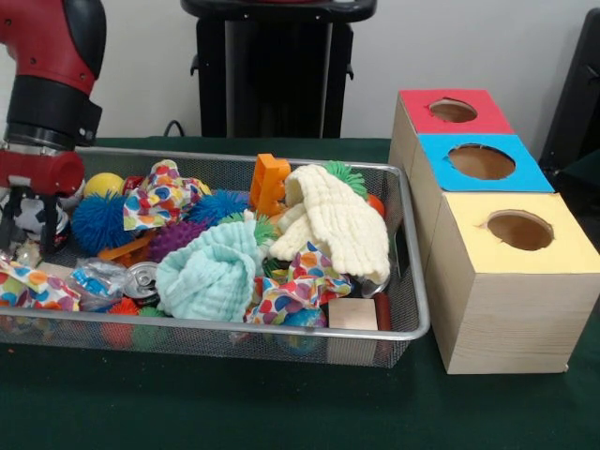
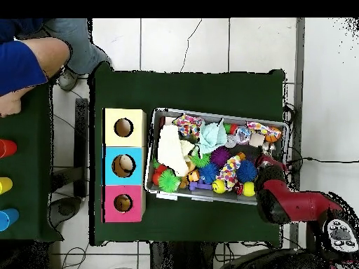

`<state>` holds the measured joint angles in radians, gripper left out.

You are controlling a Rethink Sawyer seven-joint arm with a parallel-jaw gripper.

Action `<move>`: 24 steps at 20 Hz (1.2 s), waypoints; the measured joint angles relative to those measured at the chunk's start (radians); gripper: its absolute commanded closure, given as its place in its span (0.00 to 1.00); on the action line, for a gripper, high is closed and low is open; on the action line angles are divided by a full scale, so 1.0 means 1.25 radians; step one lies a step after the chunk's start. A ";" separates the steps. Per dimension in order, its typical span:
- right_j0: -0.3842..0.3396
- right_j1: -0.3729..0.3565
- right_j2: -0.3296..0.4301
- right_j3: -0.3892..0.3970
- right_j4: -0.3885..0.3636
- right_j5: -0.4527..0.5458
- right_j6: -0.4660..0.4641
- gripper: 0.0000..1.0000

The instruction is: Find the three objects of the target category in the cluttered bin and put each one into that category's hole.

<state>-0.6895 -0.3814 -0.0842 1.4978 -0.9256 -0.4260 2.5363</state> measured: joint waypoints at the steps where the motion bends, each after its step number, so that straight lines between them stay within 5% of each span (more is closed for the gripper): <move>1: -0.002 0.004 0.000 -0.012 0.002 -0.008 0.000 0.00; 14: -0.002 0.068 -0.008 -0.104 0.045 -0.085 0.000 0.00; 24: 0.028 0.050 -0.050 -0.082 0.106 -0.149 0.000 0.00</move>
<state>-0.6539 -0.3188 -0.1463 1.3953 -0.7929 -0.6120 2.5363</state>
